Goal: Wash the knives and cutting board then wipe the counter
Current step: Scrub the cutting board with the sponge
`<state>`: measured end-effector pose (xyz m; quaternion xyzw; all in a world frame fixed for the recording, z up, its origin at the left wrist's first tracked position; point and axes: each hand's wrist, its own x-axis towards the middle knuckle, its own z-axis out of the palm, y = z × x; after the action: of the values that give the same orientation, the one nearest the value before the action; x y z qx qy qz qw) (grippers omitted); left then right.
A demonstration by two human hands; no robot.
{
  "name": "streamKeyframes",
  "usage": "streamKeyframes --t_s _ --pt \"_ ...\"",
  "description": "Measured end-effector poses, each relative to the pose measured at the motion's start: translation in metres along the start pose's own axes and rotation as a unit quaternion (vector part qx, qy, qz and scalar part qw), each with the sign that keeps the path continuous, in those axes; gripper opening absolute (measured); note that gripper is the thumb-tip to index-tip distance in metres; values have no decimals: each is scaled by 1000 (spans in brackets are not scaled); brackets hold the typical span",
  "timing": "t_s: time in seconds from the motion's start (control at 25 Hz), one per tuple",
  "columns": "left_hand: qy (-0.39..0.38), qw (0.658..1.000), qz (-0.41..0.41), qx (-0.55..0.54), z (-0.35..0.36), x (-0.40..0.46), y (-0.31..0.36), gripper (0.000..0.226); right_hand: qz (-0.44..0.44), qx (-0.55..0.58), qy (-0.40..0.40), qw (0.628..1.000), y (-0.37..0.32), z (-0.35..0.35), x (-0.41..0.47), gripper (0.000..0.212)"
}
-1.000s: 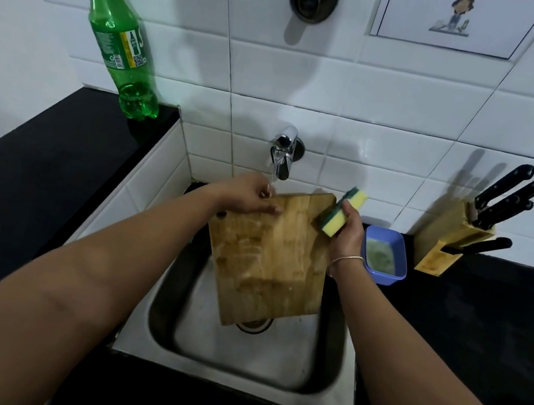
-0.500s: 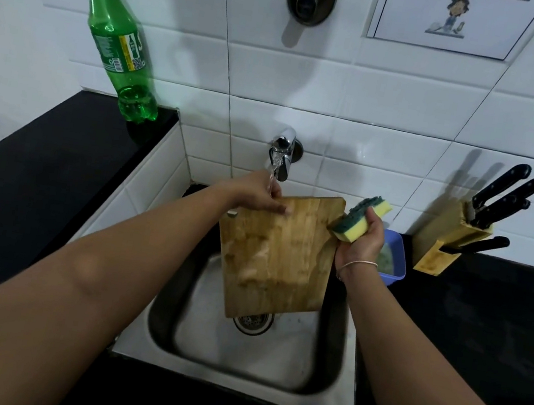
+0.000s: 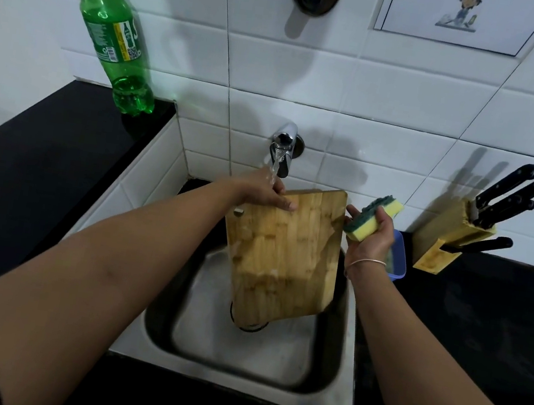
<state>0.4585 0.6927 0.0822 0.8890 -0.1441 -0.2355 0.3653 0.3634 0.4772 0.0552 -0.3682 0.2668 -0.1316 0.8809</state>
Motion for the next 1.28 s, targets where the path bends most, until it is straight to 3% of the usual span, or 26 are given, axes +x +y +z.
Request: streamKeyframes --t_s 0.28,0.4,0.6,0.8,0.88,0.96,1.04,1.12,1.24,1.28 --pt "-77 997 -7 -14 -3 1 -1 39 2 -54 -20 998 3 -1 5 22" --pt "-93 995 24 41 -3 -11 -12 26 4 -65 -35 997 10 4 4 40" --pt "54 990 64 111 13 -44 -38 19 72 -151 -65 984 19 6 -3 20" --pt "163 958 37 232 46 -72 -65 19 241 -241 -186 922 25 -17 -23 34" --pt "228 941 34 250 70 -82 -78 30 254 -262 -194 911 32 -23 -33 31" --pt "264 939 -3 219 89 -88 -84 60 245 -261 -200 912 37 -23 -37 26" --pt "304 946 -85 75 103 -86 -75 96 243 -264 -207 910 38 -22 -35 26" --pt "362 900 -179 -163 114 -81 -57 105 256 -292 -226 893 41 -26 -34 31" --pt "446 691 -269 -501 121 -84 -36 94 286 -319 -255 867 48 -34 -35 35" --pt "438 663 -281 -538 127 -88 -35 93 296 -325 -262 859 50 -37 -36 36"
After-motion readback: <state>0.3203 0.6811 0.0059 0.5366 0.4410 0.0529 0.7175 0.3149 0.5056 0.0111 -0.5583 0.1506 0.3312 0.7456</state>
